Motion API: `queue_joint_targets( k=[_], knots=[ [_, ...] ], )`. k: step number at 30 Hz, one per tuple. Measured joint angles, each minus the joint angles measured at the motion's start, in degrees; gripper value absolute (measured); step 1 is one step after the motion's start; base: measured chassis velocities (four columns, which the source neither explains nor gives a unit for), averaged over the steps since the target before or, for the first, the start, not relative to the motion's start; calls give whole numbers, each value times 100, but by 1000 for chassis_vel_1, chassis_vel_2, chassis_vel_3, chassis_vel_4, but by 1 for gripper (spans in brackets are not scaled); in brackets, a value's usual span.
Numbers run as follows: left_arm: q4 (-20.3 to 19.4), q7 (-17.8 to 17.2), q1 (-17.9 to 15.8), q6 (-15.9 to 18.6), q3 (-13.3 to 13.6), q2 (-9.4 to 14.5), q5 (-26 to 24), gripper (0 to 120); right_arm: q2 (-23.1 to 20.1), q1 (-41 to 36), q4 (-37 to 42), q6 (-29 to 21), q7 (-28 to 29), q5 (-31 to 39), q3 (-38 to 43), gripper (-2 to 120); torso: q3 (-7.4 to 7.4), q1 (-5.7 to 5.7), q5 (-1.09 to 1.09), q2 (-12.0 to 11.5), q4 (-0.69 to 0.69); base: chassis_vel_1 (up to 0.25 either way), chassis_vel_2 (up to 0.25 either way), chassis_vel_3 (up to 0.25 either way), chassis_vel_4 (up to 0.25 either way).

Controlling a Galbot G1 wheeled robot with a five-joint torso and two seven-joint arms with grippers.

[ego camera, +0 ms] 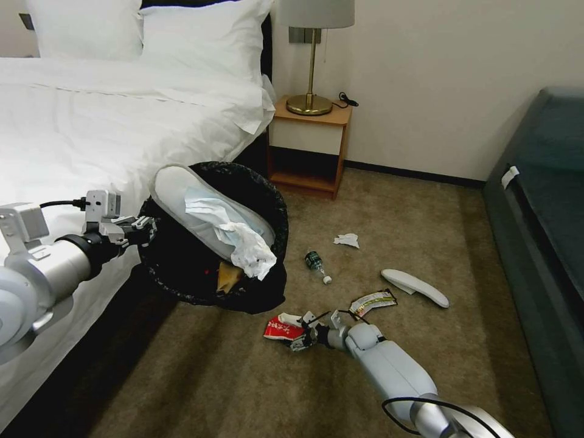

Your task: Pick up the trash bin, then pick up the garbage on the floor and place it into the trash bin.

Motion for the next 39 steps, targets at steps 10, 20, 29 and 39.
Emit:
queue_joint_targets(
  k=[10,20,29,39],
  knots=[
    [-1,53,79,0,-3,-25,132,1,33,4,11,-156,266,-3,38,58,0,0,0,0,0,0,0,0,0],
    [-12,109,119,0,25,-50,180,1,32,25,-4,-179,627,79,51,24,0,0,1,-1,0,0,0,0,0],
    [-12,144,106,0,83,-64,216,1,9,25,35,-170,911,111,71,0,0,0,1,0,0,0,0,0,0],
    [0,193,130,0,103,-101,299,1,-32,-21,179,-207,1369,246,182,0,0,0,0,-1,0,0,0,0,0]
  ],
)
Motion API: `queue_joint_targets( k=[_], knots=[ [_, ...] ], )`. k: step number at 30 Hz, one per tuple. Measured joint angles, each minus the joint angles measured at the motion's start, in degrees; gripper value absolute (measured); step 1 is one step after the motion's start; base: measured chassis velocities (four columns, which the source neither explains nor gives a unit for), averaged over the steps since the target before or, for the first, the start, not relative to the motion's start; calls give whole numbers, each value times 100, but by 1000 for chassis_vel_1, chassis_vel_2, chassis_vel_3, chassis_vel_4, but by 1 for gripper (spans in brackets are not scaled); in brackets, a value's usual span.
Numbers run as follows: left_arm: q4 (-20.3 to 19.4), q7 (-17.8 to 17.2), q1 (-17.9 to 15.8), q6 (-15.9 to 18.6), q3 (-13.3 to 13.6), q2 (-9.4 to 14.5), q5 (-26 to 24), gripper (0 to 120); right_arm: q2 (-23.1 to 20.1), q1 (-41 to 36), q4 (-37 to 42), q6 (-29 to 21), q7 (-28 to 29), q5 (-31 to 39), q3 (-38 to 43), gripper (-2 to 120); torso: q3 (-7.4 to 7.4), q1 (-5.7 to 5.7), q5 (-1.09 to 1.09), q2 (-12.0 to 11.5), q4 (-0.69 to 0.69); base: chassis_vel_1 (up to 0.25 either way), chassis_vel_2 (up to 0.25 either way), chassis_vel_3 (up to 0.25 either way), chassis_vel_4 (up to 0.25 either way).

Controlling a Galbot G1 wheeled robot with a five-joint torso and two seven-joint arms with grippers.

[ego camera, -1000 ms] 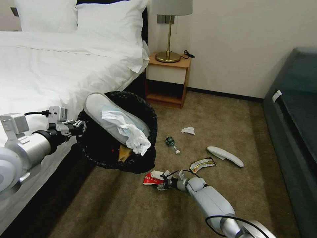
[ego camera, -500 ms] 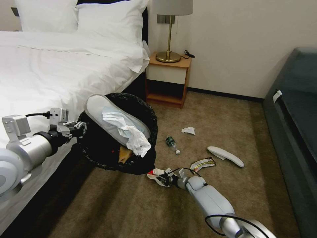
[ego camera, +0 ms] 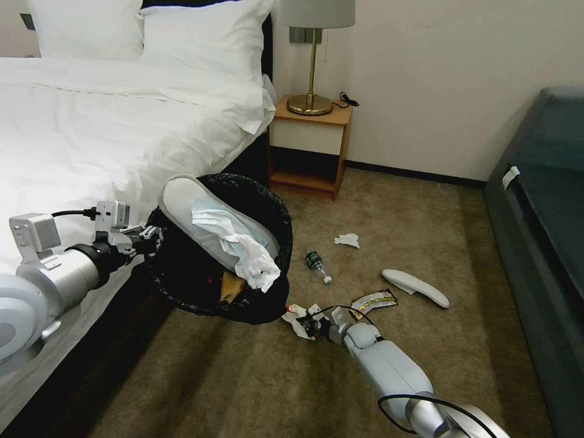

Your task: Pick up the trash bin, then pick up the garbage on the floor and place it into the trash bin.

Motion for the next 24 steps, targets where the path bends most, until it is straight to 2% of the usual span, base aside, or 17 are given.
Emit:
queue_joint_targets(
  k=[3,6,7,8,10,12,13,15,19,24],
  knots=[
    [1,12,29,0,-3,-18,25,1,-64,-70,237,-85,95,114,35,0,0,0,0,0,-1,0,0,0,0],
    [-9,37,100,0,-26,-62,76,1,-421,-412,1285,-498,314,687,128,0,0,0,-1,0,-1,0,0,0,0],
    [-9,37,100,0,-26,-62,76,1,-421,-412,1285,-498,314,687,128,0,0,0,-1,0,-1,0,0,0,0],
    [-23,45,136,0,-40,-77,85,1,-592,-600,1846,-663,381,968,187,0,0,0,0,0,-2,0,0,0,0],
    [-36,52,167,0,-60,-82,88,1,-678,-680,2091,-736,414,1097,220,0,0,0,1,0,-1,0,0,0,0],
    [-126,36,351,0,-201,-111,91,1,-922,-889,2931,-1003,456,1468,333,0,0,0,1,0,-1,0,0,0,0],
    [-126,36,351,0,-201,-111,91,1,-922,-889,2931,-1003,456,1468,333,0,0,0,1,0,-1,0,0,0,0],
    [-185,-23,414,0,-265,-135,71,1,-1132,-1050,3583,-1178,481,1617,467,0,0,0,0,0,0,0,0,0,0],
    [-243,-85,430,0,-292,-156,19,1,-1329,-1236,4136,-1303,522,1646,620,0,-1,0,2,0,1,0,0,0,0],
    [-257,-128,383,0,-295,-117,-59,1,-1797,-1731,5017,-1569,743,1657,1121,0,-1,0,2,0,-1,0,0,0,0]
  ],
)
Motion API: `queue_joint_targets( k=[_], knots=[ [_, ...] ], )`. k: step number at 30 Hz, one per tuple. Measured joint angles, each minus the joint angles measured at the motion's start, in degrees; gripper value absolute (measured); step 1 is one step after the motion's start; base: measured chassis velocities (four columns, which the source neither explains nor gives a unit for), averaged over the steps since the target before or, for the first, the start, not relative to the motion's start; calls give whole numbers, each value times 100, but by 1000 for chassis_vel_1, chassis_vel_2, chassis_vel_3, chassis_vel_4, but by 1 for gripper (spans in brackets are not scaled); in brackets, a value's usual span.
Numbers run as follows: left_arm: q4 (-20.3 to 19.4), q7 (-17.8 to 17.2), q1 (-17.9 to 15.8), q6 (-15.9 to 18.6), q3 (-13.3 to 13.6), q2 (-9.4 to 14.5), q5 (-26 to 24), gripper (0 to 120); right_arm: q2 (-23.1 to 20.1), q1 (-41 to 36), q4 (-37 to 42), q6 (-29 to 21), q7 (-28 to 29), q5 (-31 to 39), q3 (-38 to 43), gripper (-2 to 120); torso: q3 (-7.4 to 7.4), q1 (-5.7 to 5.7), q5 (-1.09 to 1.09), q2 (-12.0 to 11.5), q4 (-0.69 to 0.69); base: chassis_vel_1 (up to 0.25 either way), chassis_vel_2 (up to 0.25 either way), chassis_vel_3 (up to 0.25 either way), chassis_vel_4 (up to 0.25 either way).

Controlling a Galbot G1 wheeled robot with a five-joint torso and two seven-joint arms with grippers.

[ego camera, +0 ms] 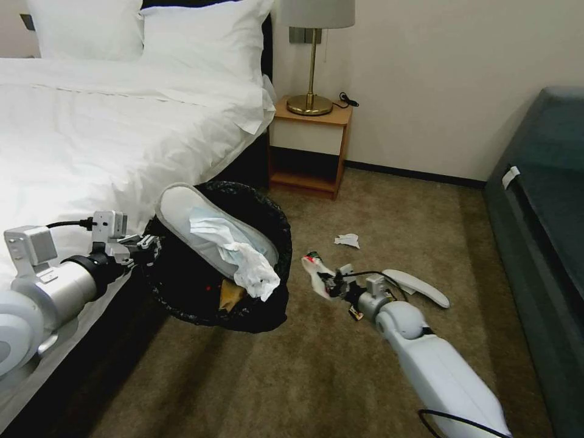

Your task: Pick up the trash bin, then pick up the garbage on the floor and place it into the trash bin.

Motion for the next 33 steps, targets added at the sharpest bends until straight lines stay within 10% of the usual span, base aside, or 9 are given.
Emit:
queue_joint_targets(
  k=[15,21,33],
  knots=[
    [83,26,71,0,299,4,228,1,-846,-366,2364,-763,361,772,1463,0,1,0,-3,0,0,0,0,0,0],
    [129,182,-21,0,841,208,305,1,-1319,646,3622,-1077,493,2444,1370,0,0,0,-1,1,2,0,0,0,0],
    [220,15,-894,0,2103,89,380,1,-1321,918,4306,-1418,587,2778,207,0,1,0,-2,1,1,0,0,0,0]
  ],
)
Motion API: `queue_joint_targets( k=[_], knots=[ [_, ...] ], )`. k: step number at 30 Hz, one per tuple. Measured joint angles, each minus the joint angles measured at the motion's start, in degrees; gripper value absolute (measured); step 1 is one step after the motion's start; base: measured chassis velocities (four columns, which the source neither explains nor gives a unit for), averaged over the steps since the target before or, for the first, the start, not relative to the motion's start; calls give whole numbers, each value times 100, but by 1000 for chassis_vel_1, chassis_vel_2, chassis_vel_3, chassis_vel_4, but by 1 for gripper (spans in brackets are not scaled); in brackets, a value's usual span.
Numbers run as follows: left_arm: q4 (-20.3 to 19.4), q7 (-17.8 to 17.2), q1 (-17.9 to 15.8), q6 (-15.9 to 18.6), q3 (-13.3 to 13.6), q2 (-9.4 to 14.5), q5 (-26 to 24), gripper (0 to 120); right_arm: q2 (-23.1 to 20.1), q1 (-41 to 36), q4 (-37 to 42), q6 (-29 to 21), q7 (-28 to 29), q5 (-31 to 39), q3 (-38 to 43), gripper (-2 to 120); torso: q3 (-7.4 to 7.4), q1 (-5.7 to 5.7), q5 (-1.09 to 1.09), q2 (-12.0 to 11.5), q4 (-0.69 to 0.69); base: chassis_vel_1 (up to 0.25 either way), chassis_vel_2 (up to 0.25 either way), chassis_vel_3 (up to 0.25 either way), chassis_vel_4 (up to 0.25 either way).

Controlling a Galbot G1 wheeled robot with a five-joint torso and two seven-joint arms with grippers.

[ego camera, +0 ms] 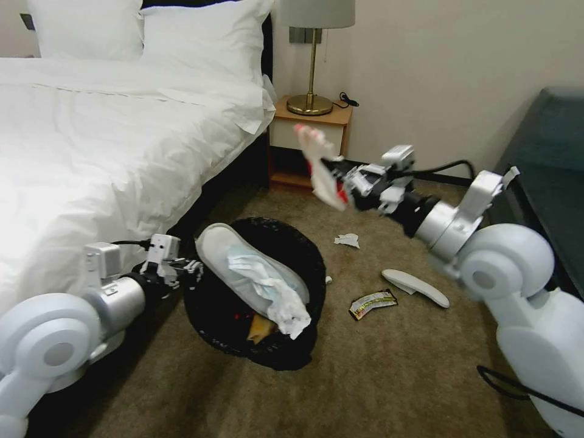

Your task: Pick up the trash bin, then pick up the garbage on the floor and place it into the trash bin.

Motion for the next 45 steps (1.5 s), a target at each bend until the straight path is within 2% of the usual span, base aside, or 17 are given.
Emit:
queue_joint_targets(
  k=[3,9,21,36,37,38,39,41,42,44,45],
  knots=[
    [36,-34,-126,0,106,-16,-15,1,-26,-78,95,-49,-16,11,-184,0,0,0,0,0,0,0,0,0,0],
    [56,-57,-202,0,137,-18,-56,1,14,-125,177,-124,-38,-6,-577,0,0,0,0,0,0,0,0,0,0],
    [60,-43,-158,0,-40,-39,-81,1,-54,-318,211,-349,2,-176,-1194,0,-1,0,0,0,1,0,0,0,0],
    [6,18,-102,1,-237,-55,-100,1,6,-168,-25,-695,102,-590,-1673,0,0,0,0,0,1,0,0,0,0],
    [4,19,-101,2,-242,-58,-98,1,12,-162,-30,-703,116,-608,-1693,2,0,0,0,0,1,0,0,0,0],
    [-8,19,-96,2,-261,-63,-95,1,42,-130,-37,-720,204,-639,-1774,11,0,0,0,0,0,0,0,0,0],
    [-8,19,-96,2,-261,-63,-95,1,42,-130,-37,-720,204,-639,-1774,11,0,0,0,0,0,0,0,0,0],
    [-15,23,-80,2,-294,-62,-96,1,76,-66,-31,-683,367,-632,-1834,20,0,0,0,0,1,0,0,0,0],
    [-15,23,-80,2,-294,-62,-96,1,76,-66,-31,-683,367,-632,-1834,20,0,0,0,0,1,0,0,0,0],
    [-21,39,-50,2,-340,-55,-97,1,96,9,44,-661,489,-511,-1787,31,0,0,0,0,1,0,0,0,0],
    [-21,39,-50,2,-340,-55,-97,1,96,9,44,-661,489,-511,-1787,31,0,0,0,0,1,0,0,0,0]
  ],
)
